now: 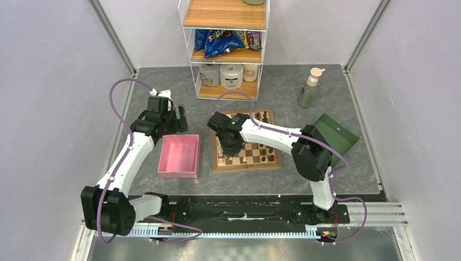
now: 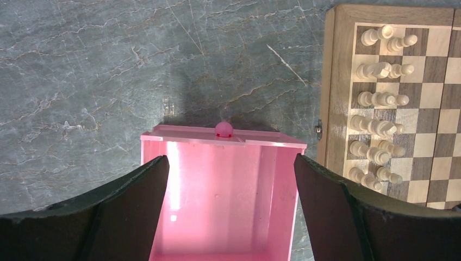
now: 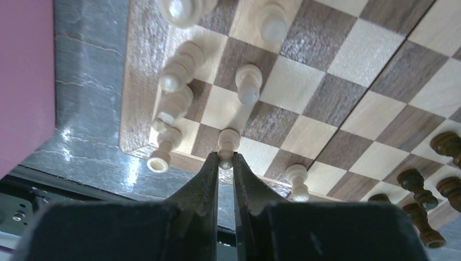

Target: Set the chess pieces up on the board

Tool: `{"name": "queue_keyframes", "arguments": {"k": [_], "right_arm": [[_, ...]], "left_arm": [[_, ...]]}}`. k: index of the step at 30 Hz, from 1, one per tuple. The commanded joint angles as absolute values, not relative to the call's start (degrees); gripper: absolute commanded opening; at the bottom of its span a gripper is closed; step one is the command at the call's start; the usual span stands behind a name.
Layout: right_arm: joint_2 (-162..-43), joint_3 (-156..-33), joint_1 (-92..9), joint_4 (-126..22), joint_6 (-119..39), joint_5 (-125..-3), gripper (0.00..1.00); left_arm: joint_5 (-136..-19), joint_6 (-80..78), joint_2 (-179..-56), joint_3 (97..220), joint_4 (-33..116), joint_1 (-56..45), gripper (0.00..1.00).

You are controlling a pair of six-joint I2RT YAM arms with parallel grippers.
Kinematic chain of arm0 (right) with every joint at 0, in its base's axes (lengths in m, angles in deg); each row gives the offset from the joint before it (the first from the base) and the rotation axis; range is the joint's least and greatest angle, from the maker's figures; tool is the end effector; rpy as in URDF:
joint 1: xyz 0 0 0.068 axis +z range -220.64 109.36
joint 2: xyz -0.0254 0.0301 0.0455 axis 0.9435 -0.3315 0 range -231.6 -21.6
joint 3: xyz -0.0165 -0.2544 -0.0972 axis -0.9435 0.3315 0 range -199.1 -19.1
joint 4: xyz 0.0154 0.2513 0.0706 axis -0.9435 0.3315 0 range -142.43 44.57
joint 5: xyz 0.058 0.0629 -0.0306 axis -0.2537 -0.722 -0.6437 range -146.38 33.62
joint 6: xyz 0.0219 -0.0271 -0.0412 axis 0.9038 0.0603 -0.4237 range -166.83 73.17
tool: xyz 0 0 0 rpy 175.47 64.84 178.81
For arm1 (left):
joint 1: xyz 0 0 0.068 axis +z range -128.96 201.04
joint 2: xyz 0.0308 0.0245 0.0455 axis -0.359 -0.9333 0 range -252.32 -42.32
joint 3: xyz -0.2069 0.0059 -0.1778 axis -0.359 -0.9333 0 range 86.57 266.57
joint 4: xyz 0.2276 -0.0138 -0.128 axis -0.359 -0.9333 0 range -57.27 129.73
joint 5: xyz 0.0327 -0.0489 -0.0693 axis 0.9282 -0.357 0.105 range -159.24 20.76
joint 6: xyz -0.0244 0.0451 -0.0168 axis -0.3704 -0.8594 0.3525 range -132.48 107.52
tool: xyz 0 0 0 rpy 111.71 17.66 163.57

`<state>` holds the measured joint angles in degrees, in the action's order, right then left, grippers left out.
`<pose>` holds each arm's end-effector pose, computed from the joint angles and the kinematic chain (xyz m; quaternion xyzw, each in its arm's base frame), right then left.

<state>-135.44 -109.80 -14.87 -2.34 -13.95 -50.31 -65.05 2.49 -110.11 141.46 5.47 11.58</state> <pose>0.2320 0.3345 0.2091 -0.1884 0.9698 0.0643 0.1407 0.2439 -0.0379 0.2815 -0.0580 0.9286 -0.0439 0.3640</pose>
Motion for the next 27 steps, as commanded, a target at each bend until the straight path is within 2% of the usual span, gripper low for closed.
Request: {"name": "queue_keyframes", "arguments": {"k": [1, 27], "right_arm": [[-137.37, -113.92, -14.74, -3.59, -14.51, -49.01, 0.16], [-139.4, -114.6, -15.34, -4.0, -14.14, -45.47, 0.19]], "left_arm": [[-65.48, 3.43, -110.0, 142.64, 5.73, 11.81, 0.92], [-65.85, 3.43, -110.13, 142.64, 5.71, 11.8, 0.92]]}}
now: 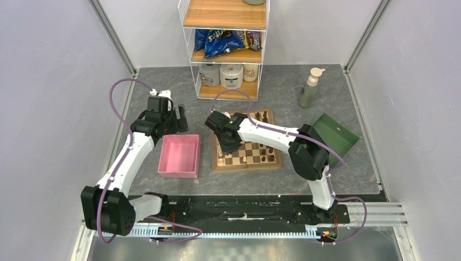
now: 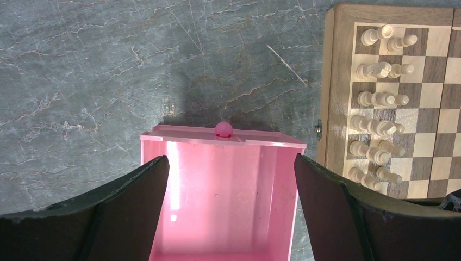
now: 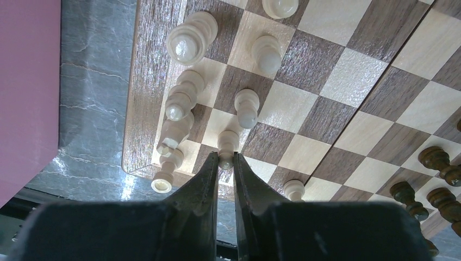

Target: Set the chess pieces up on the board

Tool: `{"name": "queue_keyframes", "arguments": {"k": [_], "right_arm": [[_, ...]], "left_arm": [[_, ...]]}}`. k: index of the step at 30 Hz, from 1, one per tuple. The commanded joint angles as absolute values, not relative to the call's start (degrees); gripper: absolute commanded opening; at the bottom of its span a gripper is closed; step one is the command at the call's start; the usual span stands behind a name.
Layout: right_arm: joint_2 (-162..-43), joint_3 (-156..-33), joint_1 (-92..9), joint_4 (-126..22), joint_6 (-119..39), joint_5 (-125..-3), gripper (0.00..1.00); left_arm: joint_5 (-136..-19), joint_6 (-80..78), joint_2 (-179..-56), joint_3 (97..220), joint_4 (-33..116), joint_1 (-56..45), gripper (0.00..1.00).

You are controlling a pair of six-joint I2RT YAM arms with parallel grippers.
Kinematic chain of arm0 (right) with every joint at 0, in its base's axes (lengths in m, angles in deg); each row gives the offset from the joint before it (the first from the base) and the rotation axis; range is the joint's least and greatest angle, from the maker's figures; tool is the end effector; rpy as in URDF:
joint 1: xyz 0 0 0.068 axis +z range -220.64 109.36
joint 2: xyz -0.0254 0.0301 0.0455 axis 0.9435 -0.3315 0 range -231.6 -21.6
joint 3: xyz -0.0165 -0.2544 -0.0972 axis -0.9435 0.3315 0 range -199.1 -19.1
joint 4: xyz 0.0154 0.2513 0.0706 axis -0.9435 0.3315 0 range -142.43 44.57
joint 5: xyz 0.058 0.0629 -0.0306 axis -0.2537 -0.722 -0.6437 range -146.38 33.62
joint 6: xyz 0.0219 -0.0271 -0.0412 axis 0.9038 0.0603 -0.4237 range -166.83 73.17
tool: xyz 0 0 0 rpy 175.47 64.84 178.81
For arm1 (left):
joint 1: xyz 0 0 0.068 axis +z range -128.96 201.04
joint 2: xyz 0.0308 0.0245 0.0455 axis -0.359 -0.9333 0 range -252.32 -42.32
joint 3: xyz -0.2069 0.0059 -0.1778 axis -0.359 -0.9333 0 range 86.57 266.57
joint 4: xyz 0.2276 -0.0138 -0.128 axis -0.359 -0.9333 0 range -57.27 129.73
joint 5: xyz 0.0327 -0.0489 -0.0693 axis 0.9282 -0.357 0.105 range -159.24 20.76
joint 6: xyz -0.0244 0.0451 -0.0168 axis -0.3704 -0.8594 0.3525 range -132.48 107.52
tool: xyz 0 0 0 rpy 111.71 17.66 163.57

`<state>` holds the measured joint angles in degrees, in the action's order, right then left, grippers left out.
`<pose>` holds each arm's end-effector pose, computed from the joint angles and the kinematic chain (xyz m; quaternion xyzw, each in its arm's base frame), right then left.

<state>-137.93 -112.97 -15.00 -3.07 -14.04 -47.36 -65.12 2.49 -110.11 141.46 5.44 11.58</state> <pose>0.2418 0.3440 0.2082 -0.1828 0.9674 0.0542 0.1670 0.2439 -0.0379 0.2814 -0.0578 0.9287 -0.0444 0.3636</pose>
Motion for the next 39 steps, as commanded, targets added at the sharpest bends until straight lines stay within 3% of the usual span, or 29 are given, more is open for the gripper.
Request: {"name": "queue_keyframes", "arguments": {"k": [1, 18, 27, 39], "right_arm": [[-139.43, -114.64, -15.35, -4.02, -14.14, -45.38, 0.19], [-133.51, -113.28, -15.33, -3.74, -14.69, -46.36, 0.36], [-123.11, -103.08, -15.94, -2.6, -11.98, -43.1, 0.38], [-124.52, -97.56, -18.01, -3.99, -9.51, -47.88, 0.39]], "left_arm": [[-65.9, 3.43, -110.16, 142.64, 5.71, 11.81, 0.92], [-65.93, 3.41, -110.15, 142.63, 5.73, 11.81, 0.92], [-65.65, 3.43, -110.06, 142.64, 5.72, 11.79, 0.92], [-65.8, 3.43, -110.13, 142.56, 5.72, 11.81, 0.92]]}}
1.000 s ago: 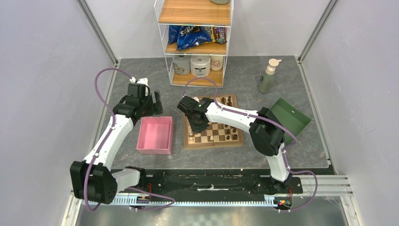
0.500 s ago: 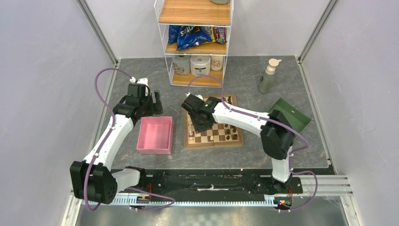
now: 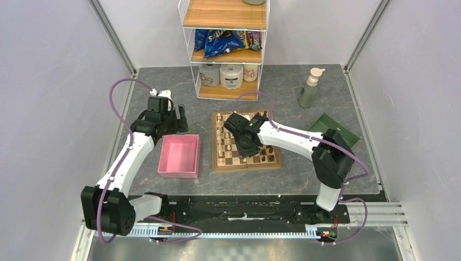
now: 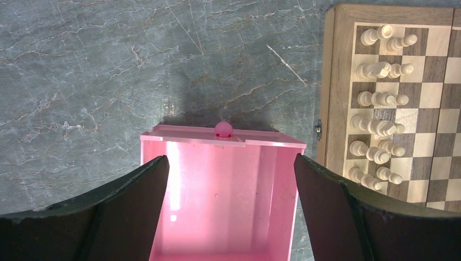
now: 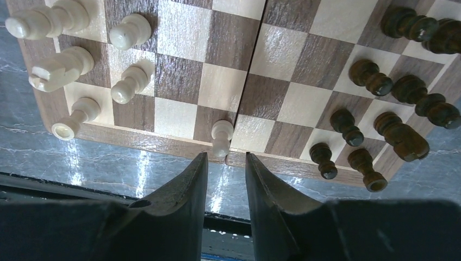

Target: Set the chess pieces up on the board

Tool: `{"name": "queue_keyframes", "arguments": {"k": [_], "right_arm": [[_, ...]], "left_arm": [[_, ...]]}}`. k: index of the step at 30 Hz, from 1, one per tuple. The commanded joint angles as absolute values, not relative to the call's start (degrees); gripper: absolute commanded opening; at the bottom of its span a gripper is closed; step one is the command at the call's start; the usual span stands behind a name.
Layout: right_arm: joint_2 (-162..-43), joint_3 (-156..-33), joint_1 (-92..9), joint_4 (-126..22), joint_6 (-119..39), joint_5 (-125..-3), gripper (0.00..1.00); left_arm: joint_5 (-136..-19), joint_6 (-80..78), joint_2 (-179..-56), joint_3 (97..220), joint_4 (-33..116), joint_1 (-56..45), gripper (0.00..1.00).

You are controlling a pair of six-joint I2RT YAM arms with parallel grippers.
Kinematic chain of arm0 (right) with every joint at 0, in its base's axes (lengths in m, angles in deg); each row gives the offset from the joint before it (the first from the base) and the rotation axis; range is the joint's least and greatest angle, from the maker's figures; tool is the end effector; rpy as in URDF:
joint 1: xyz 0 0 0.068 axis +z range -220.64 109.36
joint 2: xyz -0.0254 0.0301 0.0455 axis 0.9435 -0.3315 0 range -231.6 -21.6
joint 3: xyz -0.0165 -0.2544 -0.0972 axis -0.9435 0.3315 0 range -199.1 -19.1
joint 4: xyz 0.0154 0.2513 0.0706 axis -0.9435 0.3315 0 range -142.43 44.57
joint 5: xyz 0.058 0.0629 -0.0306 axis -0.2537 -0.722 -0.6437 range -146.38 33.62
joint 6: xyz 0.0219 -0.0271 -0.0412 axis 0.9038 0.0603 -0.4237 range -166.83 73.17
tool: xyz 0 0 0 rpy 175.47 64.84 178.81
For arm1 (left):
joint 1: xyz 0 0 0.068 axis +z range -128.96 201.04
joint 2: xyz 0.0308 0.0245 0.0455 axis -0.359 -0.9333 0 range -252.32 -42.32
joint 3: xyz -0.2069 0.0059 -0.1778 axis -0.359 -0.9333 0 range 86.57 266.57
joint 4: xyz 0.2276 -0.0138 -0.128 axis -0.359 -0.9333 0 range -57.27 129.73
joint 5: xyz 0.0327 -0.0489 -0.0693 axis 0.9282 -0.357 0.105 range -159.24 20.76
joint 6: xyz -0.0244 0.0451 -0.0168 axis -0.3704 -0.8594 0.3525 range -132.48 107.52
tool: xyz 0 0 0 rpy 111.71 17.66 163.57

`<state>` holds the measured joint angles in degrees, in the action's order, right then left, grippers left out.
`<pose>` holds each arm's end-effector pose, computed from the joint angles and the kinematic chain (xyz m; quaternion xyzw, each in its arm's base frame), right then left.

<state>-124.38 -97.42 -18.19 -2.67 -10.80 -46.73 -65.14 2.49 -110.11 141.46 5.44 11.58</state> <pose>0.2215 0.2785 0.2191 -0.1295 0.9786 0.0357 0.1561 0.2439 -0.0380 0.2814 -0.0577 0.9287 -0.0446 0.3636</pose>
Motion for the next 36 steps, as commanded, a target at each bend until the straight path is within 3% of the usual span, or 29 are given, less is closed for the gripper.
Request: {"name": "queue_keyframes", "arguments": {"k": [1, 10, 24, 36], "right_arm": [[-124.61, -97.55, -18.04, -4.0, -9.61, -47.87, 0.39], [-126.15, -97.4, -17.97, -4.09, -9.87, -48.22, 0.38], [-126.62, -98.41, -18.08, -4.11, -11.12, -47.93, 0.18], [-128.73, -103.9, -15.13, -5.67, -12.01, -50.17, 0.17]], "left_arm": [[-65.66, 3.43, -110.1, 142.56, 5.71, 11.8, 0.92], [-65.57, 3.32, -110.16, 142.56, 5.72, 11.8, 0.92], [-65.76, 3.34, -109.93, 142.56, 5.72, 11.81, 0.92], [-65.73, 3.37, -109.82, 142.62, 5.63, 11.81, 0.92]]}}
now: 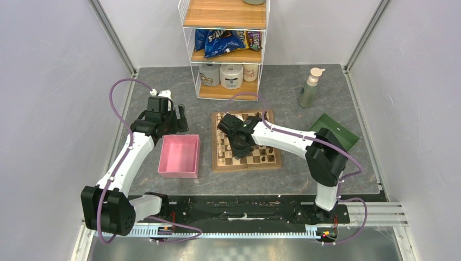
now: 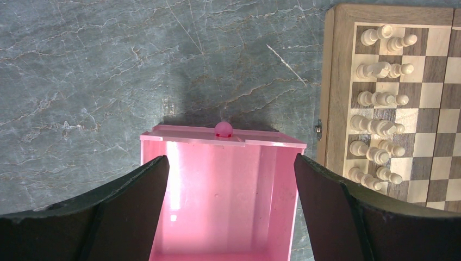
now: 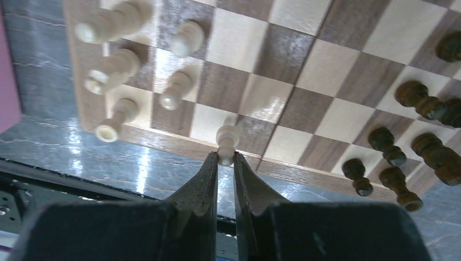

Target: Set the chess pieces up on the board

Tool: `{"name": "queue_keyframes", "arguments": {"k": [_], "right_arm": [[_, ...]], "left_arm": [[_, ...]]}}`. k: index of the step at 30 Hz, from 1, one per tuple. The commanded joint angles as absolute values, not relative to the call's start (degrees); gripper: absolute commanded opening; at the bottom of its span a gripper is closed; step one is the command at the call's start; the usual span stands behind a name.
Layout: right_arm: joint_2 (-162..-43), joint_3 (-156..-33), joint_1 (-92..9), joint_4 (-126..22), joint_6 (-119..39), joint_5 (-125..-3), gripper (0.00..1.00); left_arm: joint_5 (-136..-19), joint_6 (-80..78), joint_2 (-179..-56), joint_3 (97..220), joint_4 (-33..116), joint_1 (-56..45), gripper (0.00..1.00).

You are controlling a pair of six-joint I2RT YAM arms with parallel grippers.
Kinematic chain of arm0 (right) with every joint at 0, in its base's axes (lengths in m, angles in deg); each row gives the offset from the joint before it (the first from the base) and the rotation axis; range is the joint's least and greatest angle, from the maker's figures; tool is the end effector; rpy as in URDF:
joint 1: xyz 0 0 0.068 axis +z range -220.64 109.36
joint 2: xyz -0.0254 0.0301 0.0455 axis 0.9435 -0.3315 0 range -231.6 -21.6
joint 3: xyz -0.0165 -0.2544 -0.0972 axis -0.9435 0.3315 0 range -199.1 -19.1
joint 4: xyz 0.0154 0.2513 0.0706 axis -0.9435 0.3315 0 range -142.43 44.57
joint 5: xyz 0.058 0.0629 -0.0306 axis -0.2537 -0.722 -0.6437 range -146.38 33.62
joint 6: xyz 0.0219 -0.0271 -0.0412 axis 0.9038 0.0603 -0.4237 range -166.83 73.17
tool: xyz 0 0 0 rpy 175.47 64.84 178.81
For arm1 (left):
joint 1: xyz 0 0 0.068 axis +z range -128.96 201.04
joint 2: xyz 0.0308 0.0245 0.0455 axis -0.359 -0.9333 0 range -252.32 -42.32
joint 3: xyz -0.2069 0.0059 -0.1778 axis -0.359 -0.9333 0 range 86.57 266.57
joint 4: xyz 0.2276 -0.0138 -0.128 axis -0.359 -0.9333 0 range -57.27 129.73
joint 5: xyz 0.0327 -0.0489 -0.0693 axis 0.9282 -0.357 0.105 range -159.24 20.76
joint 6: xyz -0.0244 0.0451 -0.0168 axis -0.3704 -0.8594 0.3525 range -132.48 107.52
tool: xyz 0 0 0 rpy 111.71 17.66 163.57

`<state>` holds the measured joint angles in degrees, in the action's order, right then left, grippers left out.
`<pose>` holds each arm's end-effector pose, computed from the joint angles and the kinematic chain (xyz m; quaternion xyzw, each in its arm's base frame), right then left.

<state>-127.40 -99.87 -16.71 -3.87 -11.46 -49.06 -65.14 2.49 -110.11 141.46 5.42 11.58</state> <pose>0.2215 0.2965 0.2133 -0.1502 0.9763 0.0551 0.1457 0.2439 -0.0379 0.2814 -0.0577 0.9288 -0.0446 0.3634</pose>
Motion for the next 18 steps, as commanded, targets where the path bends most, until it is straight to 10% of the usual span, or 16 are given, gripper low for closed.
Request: {"name": "queue_keyframes", "arguments": {"k": [1, 18], "right_arm": [[-129.18, -104.52, -14.74, -5.77, -12.07, -50.3, 0.17], [-132.37, -107.22, -12.63, -5.41, -12.25, -50.23, 0.18]], "left_arm": [[-65.75, 3.27, -109.81, 142.59, 5.67, 11.8, 0.92], [-65.49, 3.34, -109.74, 142.56, 5.55, 11.76, 0.92]]}}
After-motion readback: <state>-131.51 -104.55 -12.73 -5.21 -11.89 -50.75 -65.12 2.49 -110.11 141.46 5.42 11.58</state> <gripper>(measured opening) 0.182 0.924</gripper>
